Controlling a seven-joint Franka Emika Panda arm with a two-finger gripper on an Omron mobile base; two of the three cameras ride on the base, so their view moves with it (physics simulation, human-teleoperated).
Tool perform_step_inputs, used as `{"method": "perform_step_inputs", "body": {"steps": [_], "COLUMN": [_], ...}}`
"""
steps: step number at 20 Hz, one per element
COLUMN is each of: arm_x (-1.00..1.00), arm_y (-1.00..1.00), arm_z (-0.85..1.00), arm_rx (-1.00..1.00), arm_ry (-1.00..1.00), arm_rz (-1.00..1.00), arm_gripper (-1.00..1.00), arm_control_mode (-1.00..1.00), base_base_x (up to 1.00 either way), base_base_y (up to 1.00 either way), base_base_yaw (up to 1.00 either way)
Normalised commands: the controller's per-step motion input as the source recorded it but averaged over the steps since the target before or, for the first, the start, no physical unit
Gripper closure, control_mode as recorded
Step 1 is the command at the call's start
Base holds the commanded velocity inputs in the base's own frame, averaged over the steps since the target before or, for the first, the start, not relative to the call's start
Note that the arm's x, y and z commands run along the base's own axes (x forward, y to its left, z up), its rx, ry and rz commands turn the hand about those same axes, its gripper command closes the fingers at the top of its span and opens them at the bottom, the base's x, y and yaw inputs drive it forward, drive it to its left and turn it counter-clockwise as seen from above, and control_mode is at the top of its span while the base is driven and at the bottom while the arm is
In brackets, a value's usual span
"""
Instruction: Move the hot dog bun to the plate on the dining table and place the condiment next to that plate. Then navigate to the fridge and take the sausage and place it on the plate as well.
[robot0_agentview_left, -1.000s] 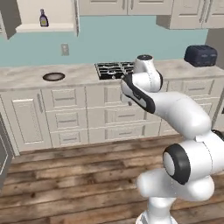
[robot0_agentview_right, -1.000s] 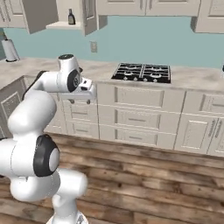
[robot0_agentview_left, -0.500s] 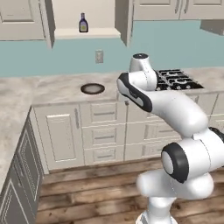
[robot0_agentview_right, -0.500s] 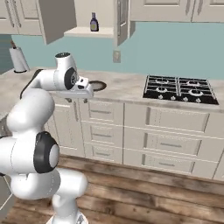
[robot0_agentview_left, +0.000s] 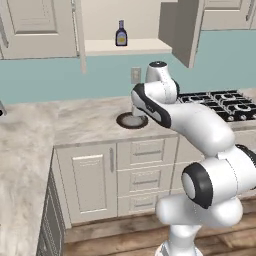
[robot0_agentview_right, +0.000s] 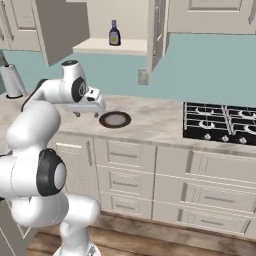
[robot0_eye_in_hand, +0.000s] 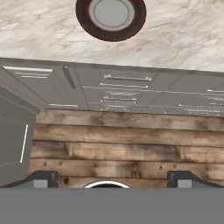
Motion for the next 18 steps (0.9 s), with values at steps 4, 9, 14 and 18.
{"method": "perform_step_inputs", "body": {"steps": [4, 9, 14, 18], "arm_x": [0.0, 0.0, 0.0, 0.0], "arm_y": [0.0, 0.0, 0.0, 0.0], "arm_z": [0.0, 0.0, 0.0, 0.0], "arm_rx": [0.0, 0.0, 0.0, 0.0], "arm_ry": [0.0, 0.0, 0.0, 0.0], "arm_rz": [0.0, 0.0, 0.0, 0.0], "arm_gripper": [-1.0, -1.0, -1.0, -1.0], "arm_control_mode": [1.0, 1.0, 1.0, 1.0], "base_base_x": [0.57, 0.59, 0.6, 0.36], "base_base_y": [-0.16, 0.13, 0.08, 0.31], "base_base_yaw": [-0.01, -0.13, -0.17, -0.13]}}
